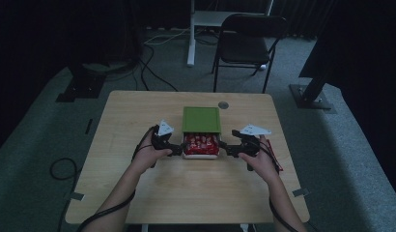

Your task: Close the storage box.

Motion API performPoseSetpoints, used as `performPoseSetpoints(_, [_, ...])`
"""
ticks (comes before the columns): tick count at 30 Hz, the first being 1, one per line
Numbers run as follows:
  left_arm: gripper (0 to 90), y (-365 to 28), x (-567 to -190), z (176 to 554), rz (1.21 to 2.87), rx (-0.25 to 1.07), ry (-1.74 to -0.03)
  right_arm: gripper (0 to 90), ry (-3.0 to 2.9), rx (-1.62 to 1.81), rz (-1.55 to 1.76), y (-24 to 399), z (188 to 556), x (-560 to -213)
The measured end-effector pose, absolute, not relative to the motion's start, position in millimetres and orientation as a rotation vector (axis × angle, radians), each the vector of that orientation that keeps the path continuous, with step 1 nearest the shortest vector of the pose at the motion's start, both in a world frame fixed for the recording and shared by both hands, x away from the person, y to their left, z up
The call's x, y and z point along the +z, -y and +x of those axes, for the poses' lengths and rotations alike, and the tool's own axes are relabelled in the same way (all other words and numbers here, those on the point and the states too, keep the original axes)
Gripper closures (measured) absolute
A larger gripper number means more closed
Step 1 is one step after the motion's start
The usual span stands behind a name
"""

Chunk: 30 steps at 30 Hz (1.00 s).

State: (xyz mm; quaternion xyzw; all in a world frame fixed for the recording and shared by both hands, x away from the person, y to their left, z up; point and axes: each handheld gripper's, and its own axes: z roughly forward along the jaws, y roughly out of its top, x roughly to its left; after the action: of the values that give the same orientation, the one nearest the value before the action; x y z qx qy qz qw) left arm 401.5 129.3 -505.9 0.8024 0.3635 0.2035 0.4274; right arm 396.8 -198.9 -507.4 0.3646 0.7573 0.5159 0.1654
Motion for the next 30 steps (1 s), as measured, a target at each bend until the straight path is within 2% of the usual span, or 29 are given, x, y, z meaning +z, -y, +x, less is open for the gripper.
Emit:
performPoseSetpoints(11, [4.8,-130,-507,411,1.995,0.512,-0.921,16.1,-2.132,1.462,1.060,198,401,-508])
performPoseSetpoints(30, [4.2,-129,-508,419,1.976,0.543,-0.955,15.1,-2.086,1.432,1.082,194,407,-508])
